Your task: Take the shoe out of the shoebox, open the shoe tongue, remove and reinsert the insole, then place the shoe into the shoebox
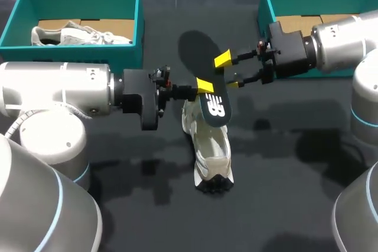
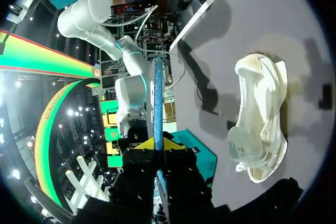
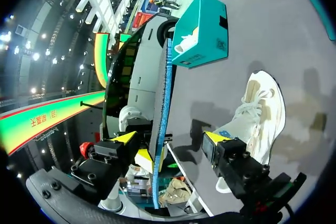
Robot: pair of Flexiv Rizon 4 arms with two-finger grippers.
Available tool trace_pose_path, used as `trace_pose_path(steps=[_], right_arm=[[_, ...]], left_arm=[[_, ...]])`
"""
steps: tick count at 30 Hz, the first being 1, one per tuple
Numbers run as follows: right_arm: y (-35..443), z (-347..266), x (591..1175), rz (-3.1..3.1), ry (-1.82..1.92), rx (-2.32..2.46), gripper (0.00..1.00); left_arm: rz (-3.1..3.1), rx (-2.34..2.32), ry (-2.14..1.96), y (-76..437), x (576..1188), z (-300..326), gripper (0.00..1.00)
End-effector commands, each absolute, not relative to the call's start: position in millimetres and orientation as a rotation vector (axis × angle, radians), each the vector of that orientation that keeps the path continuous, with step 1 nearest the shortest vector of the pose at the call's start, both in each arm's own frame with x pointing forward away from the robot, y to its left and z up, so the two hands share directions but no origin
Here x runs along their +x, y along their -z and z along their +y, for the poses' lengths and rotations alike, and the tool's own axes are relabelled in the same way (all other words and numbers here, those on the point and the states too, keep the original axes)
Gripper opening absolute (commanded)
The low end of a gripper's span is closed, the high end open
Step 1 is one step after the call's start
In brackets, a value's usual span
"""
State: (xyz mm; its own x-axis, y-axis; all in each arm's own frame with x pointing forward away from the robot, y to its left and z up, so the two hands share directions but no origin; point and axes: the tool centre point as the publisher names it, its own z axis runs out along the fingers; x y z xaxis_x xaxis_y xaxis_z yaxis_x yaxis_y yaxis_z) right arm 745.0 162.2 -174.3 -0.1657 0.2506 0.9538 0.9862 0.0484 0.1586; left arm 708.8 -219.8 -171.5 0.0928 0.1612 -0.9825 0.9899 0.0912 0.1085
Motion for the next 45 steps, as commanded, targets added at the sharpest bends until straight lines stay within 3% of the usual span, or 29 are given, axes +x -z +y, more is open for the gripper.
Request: trace_pose_path(steps=[1, 3, 17, 23, 26, 33, 34, 35, 36, 45], right_arm=[[176, 165, 742, -1.506, 1.191, -1.293, 0.55], [176, 167, 742, -1.497, 1.187, -1.29, 0.49], [178, 174, 745, -1.466, 1.179, -1.258, 0.46], [180, 175, 748, -1.454, 1.182, -1.259, 0.29], [180, 175, 748, -1.455, 1.18, -1.258, 0.0], [180, 176, 749, -1.459, 1.179, -1.254, 0.0], [181, 175, 748, -1.46, 1.179, -1.253, 0.0], [181, 175, 748, -1.46, 1.178, -1.252, 0.0], [182, 173, 748, -1.459, 1.179, -1.249, 0.0], [189, 166, 743, -1.437, 1.179, -1.244, 0.0]], left_arm=[[1.29, 1.291, 0.965, 176, 712, -234, 0.0], [1.288, 1.292, 0.956, 178, 713, -237, 0.0], [1.286, 1.3, 0.948, 182, 716, -245, 0.0], [1.284, 1.301, 0.945, 182, 717, -247, 0.0], [1.284, 1.301, 0.946, 183, 718, -247, 0.0], [1.289, 1.301, 0.948, 183, 717, -243, 0.0], [1.291, 1.3, 0.949, 182, 715, -240, 0.32], [1.297, 1.295, 0.953, 180, 714, -237, 0.75], [1.303, 1.29, 0.958, 179, 713, -233, 1.0], [1.413, 1.366, 0.969, 156, 715, -174, 1.0]])
